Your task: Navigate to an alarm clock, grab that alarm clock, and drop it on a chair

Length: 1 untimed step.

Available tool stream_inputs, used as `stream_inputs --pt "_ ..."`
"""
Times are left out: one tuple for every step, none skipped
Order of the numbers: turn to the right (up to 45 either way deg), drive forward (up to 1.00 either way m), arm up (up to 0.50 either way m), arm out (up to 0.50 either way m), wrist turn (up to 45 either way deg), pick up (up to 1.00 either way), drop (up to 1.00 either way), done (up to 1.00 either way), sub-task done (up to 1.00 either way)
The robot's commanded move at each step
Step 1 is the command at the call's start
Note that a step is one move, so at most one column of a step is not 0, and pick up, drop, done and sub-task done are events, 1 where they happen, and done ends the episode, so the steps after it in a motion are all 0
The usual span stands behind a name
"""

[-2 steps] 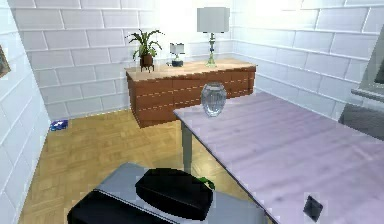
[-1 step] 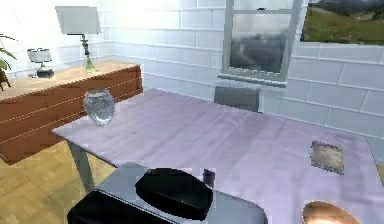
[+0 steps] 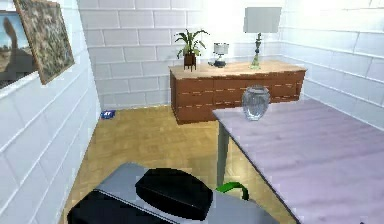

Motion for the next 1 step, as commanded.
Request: stream_inputs --pt "-21.0 0.0 0.0 0.0 0.0 0.0 0.0 0.0 0.0"
